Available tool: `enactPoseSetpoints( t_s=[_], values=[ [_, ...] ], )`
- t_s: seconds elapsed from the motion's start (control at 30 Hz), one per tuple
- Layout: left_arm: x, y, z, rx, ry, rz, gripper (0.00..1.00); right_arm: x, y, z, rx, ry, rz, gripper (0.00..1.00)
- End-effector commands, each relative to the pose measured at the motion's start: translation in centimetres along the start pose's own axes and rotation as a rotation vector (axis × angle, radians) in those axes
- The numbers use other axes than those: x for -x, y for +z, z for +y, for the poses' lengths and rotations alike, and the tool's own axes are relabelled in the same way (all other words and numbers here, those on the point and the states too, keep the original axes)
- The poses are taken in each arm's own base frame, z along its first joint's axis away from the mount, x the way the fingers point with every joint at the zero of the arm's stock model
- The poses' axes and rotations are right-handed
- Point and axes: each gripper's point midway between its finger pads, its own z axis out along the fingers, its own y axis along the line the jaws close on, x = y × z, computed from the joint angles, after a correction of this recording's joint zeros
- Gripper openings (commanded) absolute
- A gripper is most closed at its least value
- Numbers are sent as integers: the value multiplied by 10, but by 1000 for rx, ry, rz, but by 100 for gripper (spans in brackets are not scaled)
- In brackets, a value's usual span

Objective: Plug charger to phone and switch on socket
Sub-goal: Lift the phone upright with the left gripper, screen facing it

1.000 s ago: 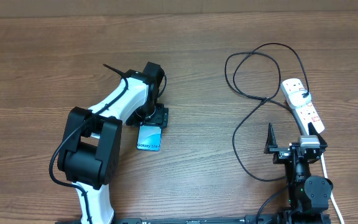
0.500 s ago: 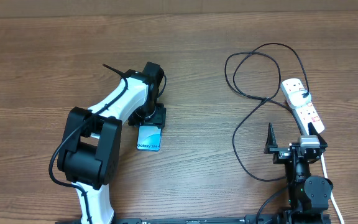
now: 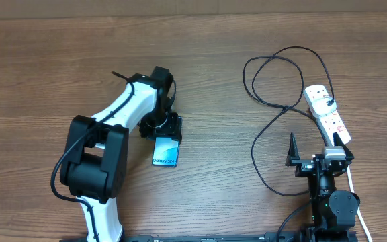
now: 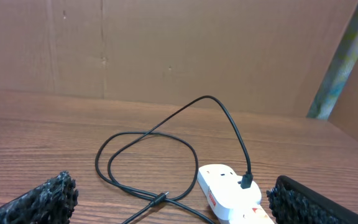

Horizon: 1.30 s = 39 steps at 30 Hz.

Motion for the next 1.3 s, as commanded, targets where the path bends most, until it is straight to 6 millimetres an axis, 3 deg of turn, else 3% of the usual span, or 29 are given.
enactPoseSetpoints(
  t_s=[0.0,0.2,0.4,0.87,1.07,1.27],
  values=[
    [6,-13,-21,-196,53,1,52,-3,0,0,-3,-3,0,100],
    [9,-33,-41,-470,92,-13,52,-3,0,0,-3,-3,0,100],
    [10,-67,-61,-772,146,-64,52,-3,0,0,-3,-3,0,100],
    [10,-138,-98,-1248,158,-122,56,-3,0,0,-3,-3,0,100],
    [10,-162,-104,-1398,75,-67,56,-3,0,0,-2,-3,0,100],
    [10,-163,-104,-1402,-53,40,55,-3,0,0,-3,-3,0,100]
  ],
)
